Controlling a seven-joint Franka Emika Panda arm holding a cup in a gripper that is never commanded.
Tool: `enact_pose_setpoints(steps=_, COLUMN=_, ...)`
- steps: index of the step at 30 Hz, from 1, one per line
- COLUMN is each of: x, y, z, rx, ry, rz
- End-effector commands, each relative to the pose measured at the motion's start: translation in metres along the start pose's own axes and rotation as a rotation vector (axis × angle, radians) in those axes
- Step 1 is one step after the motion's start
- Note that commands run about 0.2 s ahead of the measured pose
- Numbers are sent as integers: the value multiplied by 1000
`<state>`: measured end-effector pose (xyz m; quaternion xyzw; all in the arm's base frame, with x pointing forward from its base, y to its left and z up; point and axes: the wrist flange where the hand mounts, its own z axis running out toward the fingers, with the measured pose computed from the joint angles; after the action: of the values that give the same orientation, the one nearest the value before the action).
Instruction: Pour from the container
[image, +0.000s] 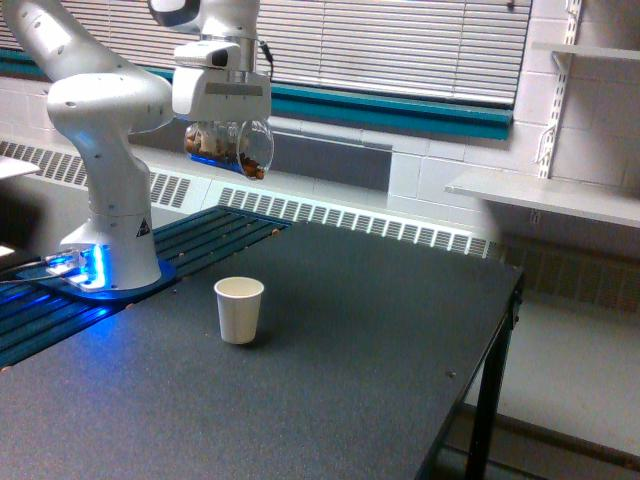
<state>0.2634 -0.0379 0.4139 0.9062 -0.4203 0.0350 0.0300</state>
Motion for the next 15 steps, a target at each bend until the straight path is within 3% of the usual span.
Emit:
enact_pose_setpoints(steps=1, x=2, y=7, z=10, rx=-17, ry=-27, rz=-12)
enact_pose_setpoints(steps=15, x=6, y=14, z=16, rx=-20, ry=-54, rz=-10)
